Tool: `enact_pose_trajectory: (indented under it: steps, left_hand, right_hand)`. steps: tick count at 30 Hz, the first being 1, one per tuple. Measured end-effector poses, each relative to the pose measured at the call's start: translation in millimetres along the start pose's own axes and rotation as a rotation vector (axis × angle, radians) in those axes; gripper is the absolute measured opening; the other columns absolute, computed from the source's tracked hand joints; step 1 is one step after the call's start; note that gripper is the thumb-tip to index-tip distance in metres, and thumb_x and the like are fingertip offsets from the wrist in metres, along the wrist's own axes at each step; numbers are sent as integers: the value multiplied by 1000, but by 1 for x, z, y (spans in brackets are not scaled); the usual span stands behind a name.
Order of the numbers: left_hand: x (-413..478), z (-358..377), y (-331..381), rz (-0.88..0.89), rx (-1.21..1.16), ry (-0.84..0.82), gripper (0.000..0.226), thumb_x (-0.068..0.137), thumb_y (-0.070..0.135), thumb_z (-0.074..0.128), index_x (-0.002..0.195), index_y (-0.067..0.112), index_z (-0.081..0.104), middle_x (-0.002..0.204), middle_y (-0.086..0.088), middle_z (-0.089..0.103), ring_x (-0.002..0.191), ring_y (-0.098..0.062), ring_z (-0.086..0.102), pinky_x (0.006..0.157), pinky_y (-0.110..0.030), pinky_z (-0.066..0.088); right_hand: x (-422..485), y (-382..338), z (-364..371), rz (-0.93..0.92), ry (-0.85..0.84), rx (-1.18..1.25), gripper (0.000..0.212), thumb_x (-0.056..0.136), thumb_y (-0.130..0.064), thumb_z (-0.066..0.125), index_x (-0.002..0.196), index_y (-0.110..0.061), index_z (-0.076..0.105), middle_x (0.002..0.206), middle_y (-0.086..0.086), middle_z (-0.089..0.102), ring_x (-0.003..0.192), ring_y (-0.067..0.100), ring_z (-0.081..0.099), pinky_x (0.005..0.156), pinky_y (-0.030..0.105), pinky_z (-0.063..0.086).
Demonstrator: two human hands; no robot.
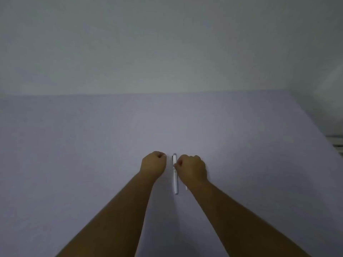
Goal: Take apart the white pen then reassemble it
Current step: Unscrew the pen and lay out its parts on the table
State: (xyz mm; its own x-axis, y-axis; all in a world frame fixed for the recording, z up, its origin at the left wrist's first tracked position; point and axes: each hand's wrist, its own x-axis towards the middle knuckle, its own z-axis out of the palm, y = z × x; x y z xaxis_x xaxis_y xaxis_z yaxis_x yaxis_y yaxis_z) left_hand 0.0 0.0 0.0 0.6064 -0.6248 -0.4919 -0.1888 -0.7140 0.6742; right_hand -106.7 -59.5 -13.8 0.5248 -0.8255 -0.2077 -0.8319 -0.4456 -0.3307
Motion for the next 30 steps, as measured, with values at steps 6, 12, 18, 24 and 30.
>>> enact_pose_trajectory:
  steps: [6,12,18,24,30]
  left_hand:
    - [10,17,-17,-134,-344,-70,30,95,19,41,113,11,64,103,-9,68,83,-22,63,92,-39,54]
    - [11,19,-16,-163,-475,-116,32,95,22,40,116,14,62,101,-7,69,91,-24,63,92,-39,53]
    - [-4,17,-15,-148,-520,-314,25,95,18,48,109,8,67,95,-10,71,86,-22,67,78,-28,56]
    - [-12,15,-9,-28,-487,-344,16,93,14,55,89,18,70,83,-3,72,73,-14,65,69,-21,57]
    - [-16,11,-6,-50,-374,-469,19,91,15,58,102,6,71,83,-3,73,65,-9,65,63,-17,56]
  right_hand:
    - [7,-6,15,70,-6,39,26,91,-31,53,107,-13,64,103,9,69,101,27,58,81,35,46]
    - [10,-12,12,214,-29,231,32,88,-31,56,113,-11,59,107,12,67,103,30,59,84,36,50]
    - [12,-7,-9,295,-73,664,22,85,-20,59,100,-10,71,96,7,72,86,23,67,77,35,56]
    - [22,-1,-26,372,-174,971,19,84,-30,67,81,-11,67,79,4,65,77,18,60,68,27,47]
    - [42,21,-43,596,61,1191,29,86,-30,64,61,-16,62,60,3,54,54,13,45,58,28,39]
